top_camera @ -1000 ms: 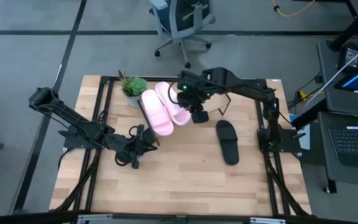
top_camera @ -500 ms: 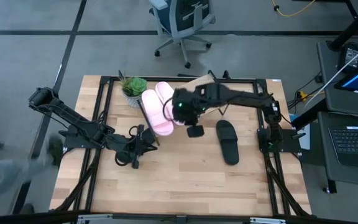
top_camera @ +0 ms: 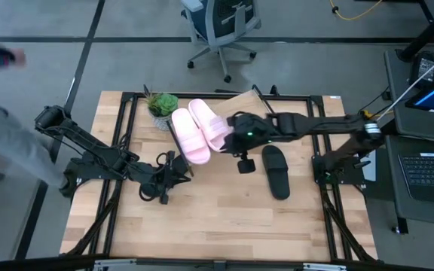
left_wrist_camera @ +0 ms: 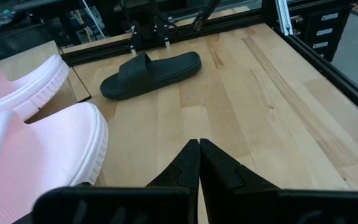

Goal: Pick and place slides into the shelf
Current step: Put the pink slide on the shelf

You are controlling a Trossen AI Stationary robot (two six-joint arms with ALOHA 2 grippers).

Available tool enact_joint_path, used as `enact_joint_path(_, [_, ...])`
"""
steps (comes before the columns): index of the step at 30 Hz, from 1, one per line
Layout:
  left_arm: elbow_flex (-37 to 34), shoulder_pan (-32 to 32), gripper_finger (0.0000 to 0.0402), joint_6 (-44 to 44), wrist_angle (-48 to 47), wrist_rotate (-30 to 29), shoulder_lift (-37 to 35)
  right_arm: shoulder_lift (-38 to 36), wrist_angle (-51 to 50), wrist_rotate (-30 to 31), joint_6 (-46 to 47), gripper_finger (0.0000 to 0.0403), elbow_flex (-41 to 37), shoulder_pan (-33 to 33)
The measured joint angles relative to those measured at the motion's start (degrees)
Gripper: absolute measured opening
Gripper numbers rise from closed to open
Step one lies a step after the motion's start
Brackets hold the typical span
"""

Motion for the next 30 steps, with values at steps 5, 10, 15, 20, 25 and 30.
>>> enact_joint_path(5, [0.0, 0.1, 0.0005, 0.1, 0.0, 0.0, 0.0, -6.4, 13.1, 0.1, -2.7, 0.0043, -11.5, -0.1])
enact_joint_path(10, [0.0, 0.1, 0.0005, 0.1, 0.0, 0.0, 0.0, -8.2, 18.5, 0.0, -4.5, 0.0044, -15.8, -1.4])
enact_joint_path(15, [0.0, 0.1, 0.0005, 0.1, 0.1, 0.0, 0.0, -7.3, 17.7, 3.0, -4.7, 0.0044, -17.1, -3.1])
enact_joint_path(20, [0.0, 0.1, 0.0005, 0.0, 0.1, 0.0, 0.0, -7.3, 18.5, 5.6, -6.0, 0.0044, -18.0, -4.6])
enact_joint_path(25, [0.0, 0.1, 0.0005, -0.2, 0.1, 0.0, 0.0, -7.3, 19.3, 5.6, -8.2, 0.0046, -18.0, -5.1])
enact_joint_path(30, [0.0, 0.1, 0.0005, -0.1, 0.1, 0.0, 0.0, -7.3, 19.3, 5.6, -11.7, 0.0076, -18.0, -4.9])
